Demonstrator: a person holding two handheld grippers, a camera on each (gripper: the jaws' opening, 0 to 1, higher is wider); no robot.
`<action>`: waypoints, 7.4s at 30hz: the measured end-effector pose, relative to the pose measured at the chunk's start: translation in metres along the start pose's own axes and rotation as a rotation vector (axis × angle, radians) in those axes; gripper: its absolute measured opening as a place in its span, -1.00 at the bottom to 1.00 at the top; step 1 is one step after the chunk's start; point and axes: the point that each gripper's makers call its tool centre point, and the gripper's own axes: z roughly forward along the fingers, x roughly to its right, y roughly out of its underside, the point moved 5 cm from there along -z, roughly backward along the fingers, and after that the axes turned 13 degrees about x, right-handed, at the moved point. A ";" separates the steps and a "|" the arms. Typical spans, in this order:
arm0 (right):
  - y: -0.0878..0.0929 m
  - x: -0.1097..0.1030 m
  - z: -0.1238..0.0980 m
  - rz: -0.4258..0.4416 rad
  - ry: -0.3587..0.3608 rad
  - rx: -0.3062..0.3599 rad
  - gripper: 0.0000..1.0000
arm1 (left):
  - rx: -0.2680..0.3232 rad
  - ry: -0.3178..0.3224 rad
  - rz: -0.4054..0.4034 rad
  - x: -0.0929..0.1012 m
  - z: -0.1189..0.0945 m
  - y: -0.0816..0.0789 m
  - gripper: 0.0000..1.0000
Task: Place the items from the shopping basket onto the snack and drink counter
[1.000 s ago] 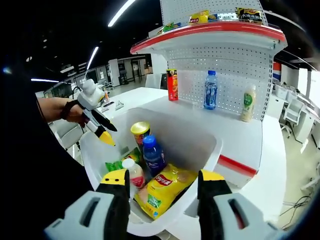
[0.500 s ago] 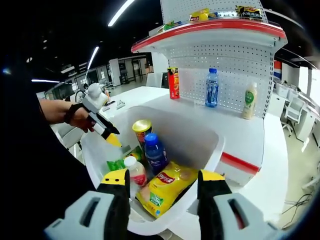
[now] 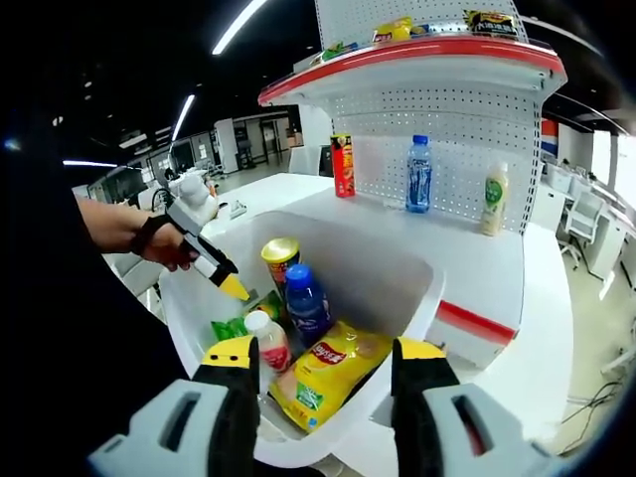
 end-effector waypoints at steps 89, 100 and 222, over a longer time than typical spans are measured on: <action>0.000 -0.006 -0.002 0.000 0.002 -0.002 0.02 | -0.255 -0.212 -0.141 -0.039 0.082 0.071 0.33; 0.002 -0.006 -0.001 0.007 0.010 -0.013 0.02 | -0.284 -0.233 -0.149 -0.048 0.090 0.081 0.32; -0.008 -0.019 0.033 -0.011 -0.077 0.004 0.01 | -0.167 -0.038 -0.260 -0.026 0.031 0.036 -0.24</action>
